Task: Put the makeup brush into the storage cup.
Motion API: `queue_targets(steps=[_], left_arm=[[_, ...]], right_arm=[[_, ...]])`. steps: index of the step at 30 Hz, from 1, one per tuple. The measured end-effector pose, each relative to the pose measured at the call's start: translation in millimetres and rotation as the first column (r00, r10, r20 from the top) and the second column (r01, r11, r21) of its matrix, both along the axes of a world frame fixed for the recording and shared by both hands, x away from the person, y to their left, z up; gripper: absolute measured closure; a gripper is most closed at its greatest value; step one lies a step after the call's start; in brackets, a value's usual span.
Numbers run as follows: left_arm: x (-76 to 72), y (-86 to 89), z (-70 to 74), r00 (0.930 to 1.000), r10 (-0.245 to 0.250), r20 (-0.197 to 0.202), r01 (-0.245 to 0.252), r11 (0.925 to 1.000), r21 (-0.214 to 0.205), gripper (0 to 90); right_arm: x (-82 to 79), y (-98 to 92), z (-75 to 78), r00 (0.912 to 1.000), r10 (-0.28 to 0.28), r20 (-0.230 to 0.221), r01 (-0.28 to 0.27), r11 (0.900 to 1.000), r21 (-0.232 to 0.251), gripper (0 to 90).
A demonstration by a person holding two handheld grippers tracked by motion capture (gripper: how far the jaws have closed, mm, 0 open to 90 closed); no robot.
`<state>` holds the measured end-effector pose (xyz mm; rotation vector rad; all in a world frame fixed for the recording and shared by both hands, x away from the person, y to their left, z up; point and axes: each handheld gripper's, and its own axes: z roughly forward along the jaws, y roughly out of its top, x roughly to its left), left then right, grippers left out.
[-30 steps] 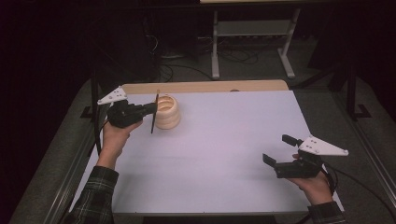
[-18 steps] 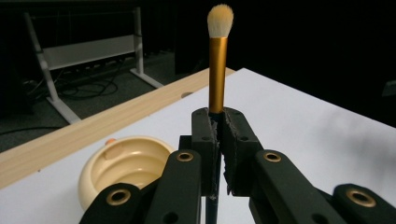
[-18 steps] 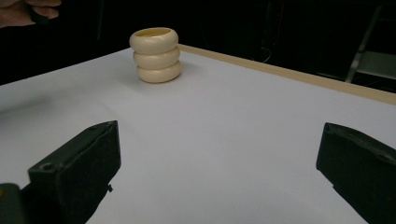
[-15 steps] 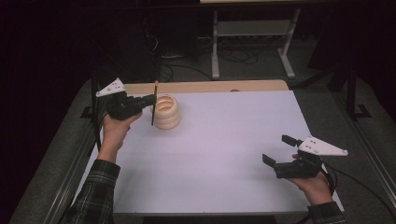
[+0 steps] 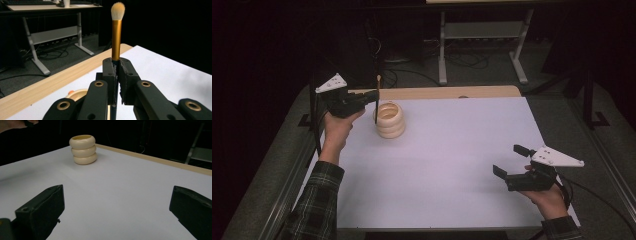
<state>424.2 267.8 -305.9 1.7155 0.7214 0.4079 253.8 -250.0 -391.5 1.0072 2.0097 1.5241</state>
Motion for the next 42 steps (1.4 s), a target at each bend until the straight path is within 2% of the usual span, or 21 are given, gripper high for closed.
queue_targets(steps=[14, 17, 18, 26, 35, 36, 42], left_arm=[[24.5, -2.5, -5.2, 0.9986, 0.044, 0.028, -0.043, 0.9986, -0.031, 84.8], [26.5, -2.6, -6.8, 0.9986, 0.038, 0.036, -0.036, 0.9985, -0.04, 84.8], [28.0, -3.9, -9.0, 0.9979, 0.048, 0.042, -0.047, 0.9985, -0.026, 84.8], [33.2, -4.5, -18.6, 0.9966, 0.068, 0.047, -0.066, 0.9973, -0.03, 84.8], [36.0, -6.1, -32.3, 0.9972, 0.069, 0.03, -0.068, 0.9975, -0.019, 84.7], [36.4, -7.0, -34.2, 0.9973, 0.068, 0.028, -0.068, 0.9977, -0.002, 84.7], [37.7, -7.0, -41.2, 0.997, 0.074, 0.023, -0.074, 0.9973, -0.002, 84.7]], right_arm=[[0.1, -2.7, -0.5, 1.0, -0.004, -0.001, 0.004, 0.9999, 0.01, 0.0], [0.2, -2.9, -0.7, 1.0, -0.003, -0.002, 0.004, 0.9999, 0.01, 0.0], [0.3, -2.8, -0.8, 1.0, -0.003, -0.002, 0.004, 0.9999, 0.011, 0.0], [0.2, -3.0, -0.8, 1.0, -0.006, -0.002, 0.006, 0.9999, 0.013, 0.0], [0.6, -2.8, -1.2, 1.0, -0.005, -0.004, 0.005, 0.9999, 0.015, 0.0], [0.6, -2.4, -1.2, 1.0, -0.006, -0.004, 0.006, 0.9999, 0.014, 0.0], [0.7, -2.1, -1.4, 1.0, -0.005, -0.005, 0.005, 0.9999, 0.014, 0.0]])
